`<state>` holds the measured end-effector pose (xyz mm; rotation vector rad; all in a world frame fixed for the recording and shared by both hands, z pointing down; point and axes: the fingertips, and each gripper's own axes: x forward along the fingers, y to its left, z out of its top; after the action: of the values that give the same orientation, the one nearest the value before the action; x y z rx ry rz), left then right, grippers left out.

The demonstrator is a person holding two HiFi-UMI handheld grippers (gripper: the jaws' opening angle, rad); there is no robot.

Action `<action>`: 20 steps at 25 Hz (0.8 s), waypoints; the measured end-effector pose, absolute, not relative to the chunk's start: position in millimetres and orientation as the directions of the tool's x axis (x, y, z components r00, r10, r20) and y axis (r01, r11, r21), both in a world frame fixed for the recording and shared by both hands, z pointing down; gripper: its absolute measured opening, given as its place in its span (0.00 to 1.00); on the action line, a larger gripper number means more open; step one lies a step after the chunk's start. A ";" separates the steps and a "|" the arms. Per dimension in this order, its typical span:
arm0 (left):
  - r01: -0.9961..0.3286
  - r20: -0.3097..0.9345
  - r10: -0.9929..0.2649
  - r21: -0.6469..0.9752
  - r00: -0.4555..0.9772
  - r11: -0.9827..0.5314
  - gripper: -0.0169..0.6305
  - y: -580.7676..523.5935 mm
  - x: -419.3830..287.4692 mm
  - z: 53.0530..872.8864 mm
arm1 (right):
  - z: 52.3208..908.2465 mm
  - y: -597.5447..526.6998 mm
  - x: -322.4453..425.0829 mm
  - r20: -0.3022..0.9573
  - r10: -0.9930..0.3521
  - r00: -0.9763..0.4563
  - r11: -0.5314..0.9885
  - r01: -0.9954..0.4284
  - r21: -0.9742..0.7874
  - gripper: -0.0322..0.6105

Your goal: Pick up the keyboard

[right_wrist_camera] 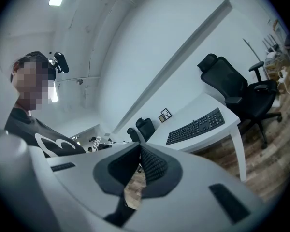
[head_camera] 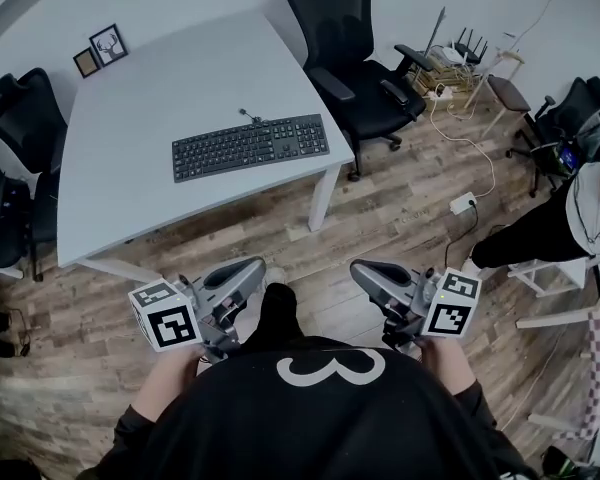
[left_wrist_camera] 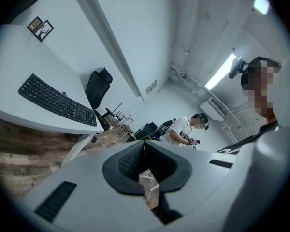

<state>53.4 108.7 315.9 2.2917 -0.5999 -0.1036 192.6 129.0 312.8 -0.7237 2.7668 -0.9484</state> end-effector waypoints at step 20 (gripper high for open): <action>-0.396 0.150 -0.439 0.738 0.886 -0.546 0.05 -81.4 17.3 340.7 | 331.1 -64.2 166.0 0.074 -0.489 -0.869 0.624 -0.407 -0.667 0.06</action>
<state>17.3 -81.4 340.7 2.2103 -0.5969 -0.0658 166.0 -64.2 331.1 -0.7554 2.7266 -1.0758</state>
